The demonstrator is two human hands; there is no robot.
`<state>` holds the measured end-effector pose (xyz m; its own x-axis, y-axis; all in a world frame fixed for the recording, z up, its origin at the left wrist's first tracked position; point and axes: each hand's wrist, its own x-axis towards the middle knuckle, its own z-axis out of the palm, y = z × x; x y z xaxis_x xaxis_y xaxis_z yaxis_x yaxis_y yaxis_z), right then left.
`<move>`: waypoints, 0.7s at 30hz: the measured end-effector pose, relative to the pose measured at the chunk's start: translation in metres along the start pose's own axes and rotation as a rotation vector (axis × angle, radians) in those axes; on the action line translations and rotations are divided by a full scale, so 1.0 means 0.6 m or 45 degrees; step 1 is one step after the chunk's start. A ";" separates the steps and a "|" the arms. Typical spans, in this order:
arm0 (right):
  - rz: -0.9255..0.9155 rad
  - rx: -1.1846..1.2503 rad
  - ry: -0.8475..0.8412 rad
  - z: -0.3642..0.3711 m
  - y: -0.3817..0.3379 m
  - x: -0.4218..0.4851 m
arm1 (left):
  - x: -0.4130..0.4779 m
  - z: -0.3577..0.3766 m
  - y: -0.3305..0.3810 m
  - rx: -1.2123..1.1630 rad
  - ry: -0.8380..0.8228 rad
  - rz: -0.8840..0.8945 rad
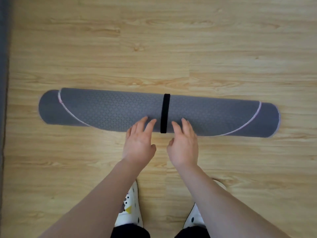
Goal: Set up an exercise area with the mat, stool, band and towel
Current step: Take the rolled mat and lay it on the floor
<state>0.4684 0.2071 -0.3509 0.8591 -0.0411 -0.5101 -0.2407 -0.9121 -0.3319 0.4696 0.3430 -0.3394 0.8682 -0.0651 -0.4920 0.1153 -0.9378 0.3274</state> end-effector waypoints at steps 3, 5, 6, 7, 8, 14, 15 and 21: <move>-0.078 -0.010 0.106 0.036 0.017 0.015 | 0.018 0.040 -0.016 0.005 0.152 0.045; -0.153 -0.040 0.215 0.054 0.031 0.041 | 0.042 0.063 -0.026 0.030 0.313 0.104; -0.181 -0.060 0.277 0.058 0.036 0.057 | 0.057 0.069 -0.031 0.036 0.367 0.124; -0.195 -0.072 0.338 0.061 0.038 0.075 | 0.074 0.071 -0.034 0.044 0.408 0.148; -0.196 -0.077 0.381 0.063 0.037 0.090 | 0.090 0.070 -0.038 0.055 0.446 0.173; -0.350 -0.146 0.597 0.045 0.031 0.184 | 0.180 0.037 -0.054 0.137 0.537 0.309; -0.399 -0.182 0.624 0.032 0.032 0.206 | 0.196 0.022 -0.054 0.176 0.521 0.343; -0.500 -0.252 0.580 -0.047 0.005 0.311 | 0.286 -0.047 -0.058 0.330 0.367 0.410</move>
<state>0.6409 0.1850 -0.4245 0.9830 0.1821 0.0233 0.1821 -0.9508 -0.2507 0.6280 0.3739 -0.4125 0.9422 -0.3025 -0.1439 -0.2723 -0.9419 0.1966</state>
